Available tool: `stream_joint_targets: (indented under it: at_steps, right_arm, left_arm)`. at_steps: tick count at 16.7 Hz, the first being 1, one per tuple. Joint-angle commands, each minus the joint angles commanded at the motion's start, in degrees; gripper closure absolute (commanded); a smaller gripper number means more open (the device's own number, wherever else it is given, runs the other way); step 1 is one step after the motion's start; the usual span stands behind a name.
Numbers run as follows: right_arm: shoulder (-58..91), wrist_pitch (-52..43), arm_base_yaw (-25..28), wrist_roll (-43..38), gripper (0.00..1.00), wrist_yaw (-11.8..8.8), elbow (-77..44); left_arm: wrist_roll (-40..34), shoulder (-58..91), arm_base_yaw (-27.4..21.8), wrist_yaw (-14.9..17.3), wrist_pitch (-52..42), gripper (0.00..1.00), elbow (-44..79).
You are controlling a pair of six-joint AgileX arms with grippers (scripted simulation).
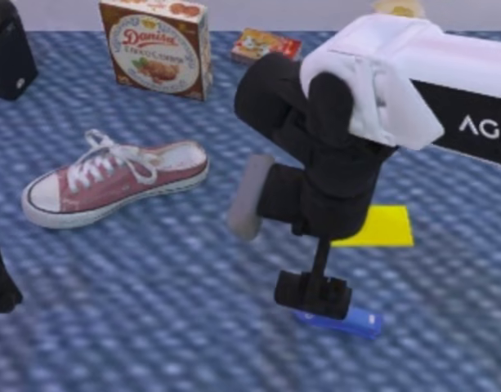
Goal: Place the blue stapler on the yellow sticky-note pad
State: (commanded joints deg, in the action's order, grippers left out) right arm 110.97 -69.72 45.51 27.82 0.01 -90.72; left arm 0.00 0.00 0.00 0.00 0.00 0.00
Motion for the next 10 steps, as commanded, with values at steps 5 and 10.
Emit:
stream_joint_targets:
  at_steps: [5,10]
  right_arm:
    - [-0.08,0.07,-0.25,-0.04,0.00,0.00,0.09]
    - [1.90,6.67,-0.01,0.02,0.00,0.01,4.91]
  left_arm:
    - [0.00,0.00,0.00,0.00,0.00,0.00,0.00]
    - [0.00,0.00,0.00,0.00,0.00,0.00,0.00]
